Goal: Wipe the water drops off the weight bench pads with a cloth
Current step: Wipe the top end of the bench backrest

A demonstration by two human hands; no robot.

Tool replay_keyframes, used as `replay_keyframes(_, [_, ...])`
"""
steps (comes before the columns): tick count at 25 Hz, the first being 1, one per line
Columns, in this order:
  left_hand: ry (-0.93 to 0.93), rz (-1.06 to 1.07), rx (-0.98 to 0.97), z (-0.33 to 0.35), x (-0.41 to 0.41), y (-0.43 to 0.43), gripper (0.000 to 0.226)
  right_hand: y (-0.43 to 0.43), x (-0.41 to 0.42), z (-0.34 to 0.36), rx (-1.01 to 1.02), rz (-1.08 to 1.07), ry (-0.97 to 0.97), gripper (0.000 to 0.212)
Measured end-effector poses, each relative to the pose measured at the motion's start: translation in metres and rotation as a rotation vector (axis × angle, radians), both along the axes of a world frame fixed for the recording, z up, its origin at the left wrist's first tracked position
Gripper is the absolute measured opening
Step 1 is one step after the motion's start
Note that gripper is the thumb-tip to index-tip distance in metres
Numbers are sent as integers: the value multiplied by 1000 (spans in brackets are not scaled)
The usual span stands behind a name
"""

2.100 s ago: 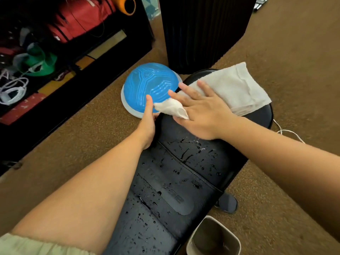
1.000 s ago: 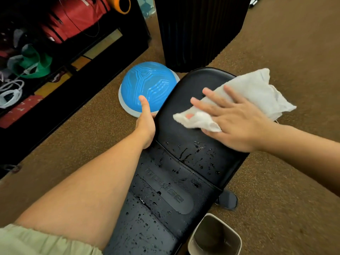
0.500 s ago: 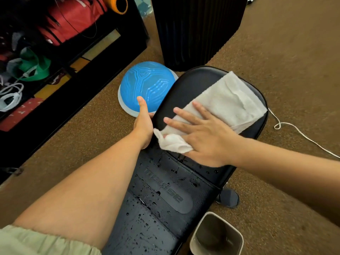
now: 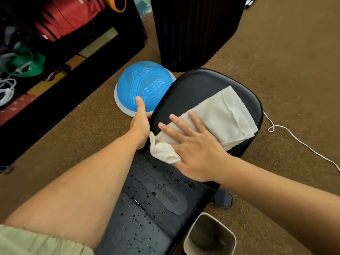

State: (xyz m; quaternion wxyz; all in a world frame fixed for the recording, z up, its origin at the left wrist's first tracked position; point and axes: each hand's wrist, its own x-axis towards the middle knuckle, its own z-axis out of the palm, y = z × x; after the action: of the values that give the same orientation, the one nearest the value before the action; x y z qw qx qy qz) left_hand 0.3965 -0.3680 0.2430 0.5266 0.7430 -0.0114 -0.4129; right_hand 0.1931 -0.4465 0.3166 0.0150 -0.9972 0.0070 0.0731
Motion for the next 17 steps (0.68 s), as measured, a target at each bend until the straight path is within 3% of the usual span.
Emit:
replay_keyframes(5, [-52,41,89,-13,8,-2,136,-19,-56,3,-16,42,-11,55])
replay_keyframes(12, [-31,28,94,-11,7,1,137,-1,7,-1,-23,-67,4,59])
replay_keyframes(17, [-91,67,108,-8,3,-2,134,-9,-88,2,31,-33,5,58])
